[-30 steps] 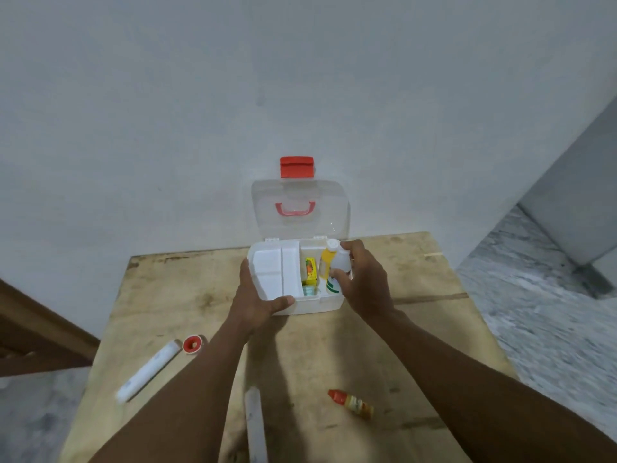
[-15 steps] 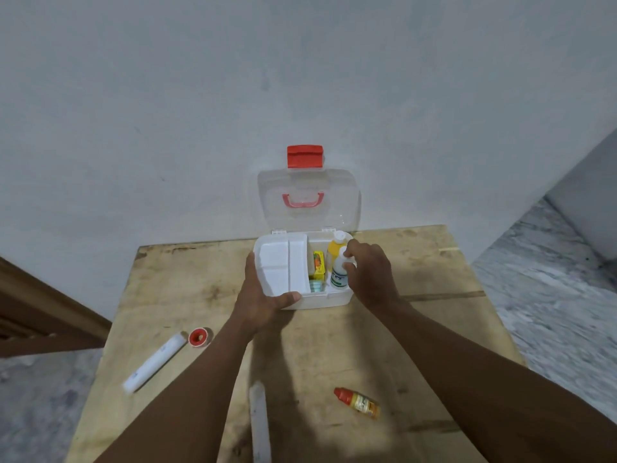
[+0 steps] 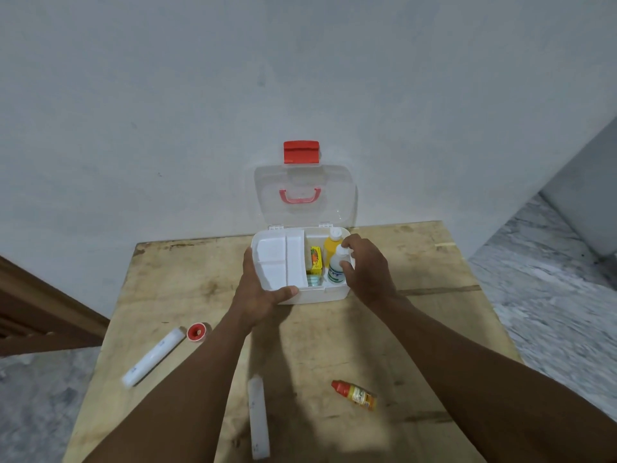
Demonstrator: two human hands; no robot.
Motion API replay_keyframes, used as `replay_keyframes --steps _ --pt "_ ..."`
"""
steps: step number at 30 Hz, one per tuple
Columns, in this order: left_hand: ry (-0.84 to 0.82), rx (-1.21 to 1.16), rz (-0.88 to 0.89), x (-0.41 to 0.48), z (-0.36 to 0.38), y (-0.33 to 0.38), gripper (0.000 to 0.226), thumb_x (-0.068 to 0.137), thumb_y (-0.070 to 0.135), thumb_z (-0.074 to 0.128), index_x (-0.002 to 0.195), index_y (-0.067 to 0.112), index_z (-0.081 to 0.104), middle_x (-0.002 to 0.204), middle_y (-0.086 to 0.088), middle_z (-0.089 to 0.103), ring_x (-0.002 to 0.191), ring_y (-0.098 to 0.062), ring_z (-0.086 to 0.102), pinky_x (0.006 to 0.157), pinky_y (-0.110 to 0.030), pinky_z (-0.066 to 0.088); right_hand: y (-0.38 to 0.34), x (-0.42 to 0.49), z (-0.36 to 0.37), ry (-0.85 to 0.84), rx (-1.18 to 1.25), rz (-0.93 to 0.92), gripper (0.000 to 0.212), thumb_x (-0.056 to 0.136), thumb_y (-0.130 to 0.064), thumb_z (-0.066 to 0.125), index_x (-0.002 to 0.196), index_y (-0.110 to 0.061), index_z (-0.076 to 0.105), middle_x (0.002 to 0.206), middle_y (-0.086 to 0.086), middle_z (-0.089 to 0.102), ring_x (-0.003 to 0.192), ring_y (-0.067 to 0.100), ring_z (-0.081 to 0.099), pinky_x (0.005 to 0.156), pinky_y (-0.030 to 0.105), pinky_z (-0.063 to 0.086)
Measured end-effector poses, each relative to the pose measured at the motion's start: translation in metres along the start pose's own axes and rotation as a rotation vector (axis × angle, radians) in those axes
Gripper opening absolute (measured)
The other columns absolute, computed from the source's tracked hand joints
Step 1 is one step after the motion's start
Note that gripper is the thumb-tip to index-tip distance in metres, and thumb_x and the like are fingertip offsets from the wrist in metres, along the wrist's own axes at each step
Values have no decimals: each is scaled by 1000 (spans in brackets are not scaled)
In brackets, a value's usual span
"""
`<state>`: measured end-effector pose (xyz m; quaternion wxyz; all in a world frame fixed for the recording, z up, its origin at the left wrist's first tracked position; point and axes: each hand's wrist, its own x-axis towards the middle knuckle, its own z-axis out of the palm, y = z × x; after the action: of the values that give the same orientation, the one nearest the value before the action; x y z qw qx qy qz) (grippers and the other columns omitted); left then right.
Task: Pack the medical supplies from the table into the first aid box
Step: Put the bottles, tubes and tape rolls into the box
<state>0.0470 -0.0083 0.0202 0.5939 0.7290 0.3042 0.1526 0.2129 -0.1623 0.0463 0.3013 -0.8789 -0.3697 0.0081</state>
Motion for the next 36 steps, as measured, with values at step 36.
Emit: replay_keyframes --steps 36 --pt "12 12 -25 1 2 1 111 55 31 87 142 21 20 134 2 43 124 -20 46 103 -52 46 -12 -132 -13 -492 -29 147 41 81 -19 64 119 -29 56 106 4 65 97 27 60 80 30 42"
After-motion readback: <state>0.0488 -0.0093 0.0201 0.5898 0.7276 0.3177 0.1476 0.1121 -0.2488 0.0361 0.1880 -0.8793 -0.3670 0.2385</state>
